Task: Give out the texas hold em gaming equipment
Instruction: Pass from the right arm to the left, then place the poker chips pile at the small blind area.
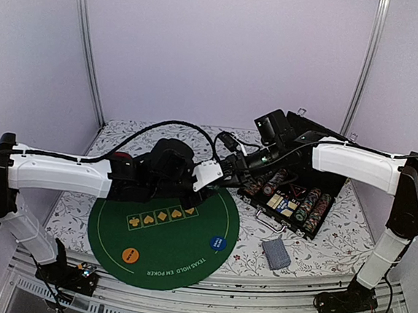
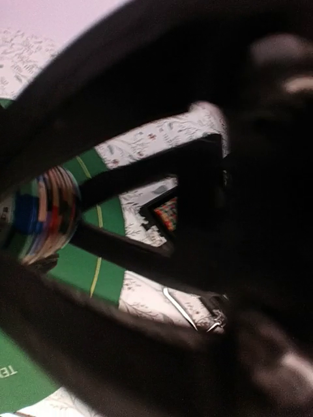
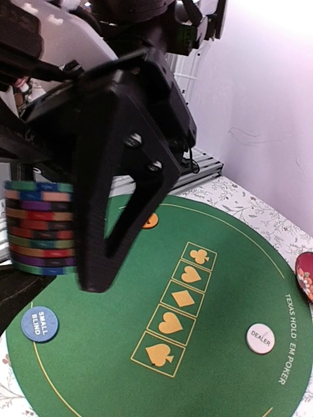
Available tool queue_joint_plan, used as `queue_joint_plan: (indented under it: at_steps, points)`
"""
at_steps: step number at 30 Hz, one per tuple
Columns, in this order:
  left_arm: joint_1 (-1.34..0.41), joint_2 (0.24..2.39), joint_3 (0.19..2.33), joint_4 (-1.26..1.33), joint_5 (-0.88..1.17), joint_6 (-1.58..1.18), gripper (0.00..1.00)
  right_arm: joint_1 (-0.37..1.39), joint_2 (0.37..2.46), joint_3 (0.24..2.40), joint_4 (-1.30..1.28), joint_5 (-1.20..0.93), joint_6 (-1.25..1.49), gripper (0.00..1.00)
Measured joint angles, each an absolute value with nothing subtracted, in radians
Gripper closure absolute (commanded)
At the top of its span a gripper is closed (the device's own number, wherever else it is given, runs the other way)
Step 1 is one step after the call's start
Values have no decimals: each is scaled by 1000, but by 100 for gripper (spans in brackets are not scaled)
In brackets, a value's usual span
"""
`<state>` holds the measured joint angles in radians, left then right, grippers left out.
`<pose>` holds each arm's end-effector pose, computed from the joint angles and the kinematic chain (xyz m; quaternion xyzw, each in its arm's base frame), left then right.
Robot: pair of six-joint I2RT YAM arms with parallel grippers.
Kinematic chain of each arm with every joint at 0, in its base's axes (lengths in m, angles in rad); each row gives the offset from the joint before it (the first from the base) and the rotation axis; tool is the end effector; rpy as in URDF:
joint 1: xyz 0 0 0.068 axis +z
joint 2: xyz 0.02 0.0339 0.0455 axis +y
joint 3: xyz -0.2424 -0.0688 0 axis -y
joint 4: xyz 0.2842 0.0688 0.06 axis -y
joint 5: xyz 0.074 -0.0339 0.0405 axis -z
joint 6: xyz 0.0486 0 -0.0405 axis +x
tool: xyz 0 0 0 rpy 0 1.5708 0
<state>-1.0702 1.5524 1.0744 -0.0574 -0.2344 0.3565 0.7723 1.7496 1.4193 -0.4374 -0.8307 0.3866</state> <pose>0.2018 -0.3453 0.2165 0.5210 0.6904 -0.0765 0.4960 0.2817 0.3245 0.2425 -0.3162 0.7964 0.5066 0.0959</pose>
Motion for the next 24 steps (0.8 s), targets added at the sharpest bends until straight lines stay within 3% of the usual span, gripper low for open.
queue_joint_plan:
  at_steps: [15,24]
  points:
    - [-954,1554,1084,-307,-145,142,100,725,1746,1411,-448,-741,341,34]
    - [-914,1556,1040,-456,-138,-67,100,688,1690,1403,-575,-503,268,32]
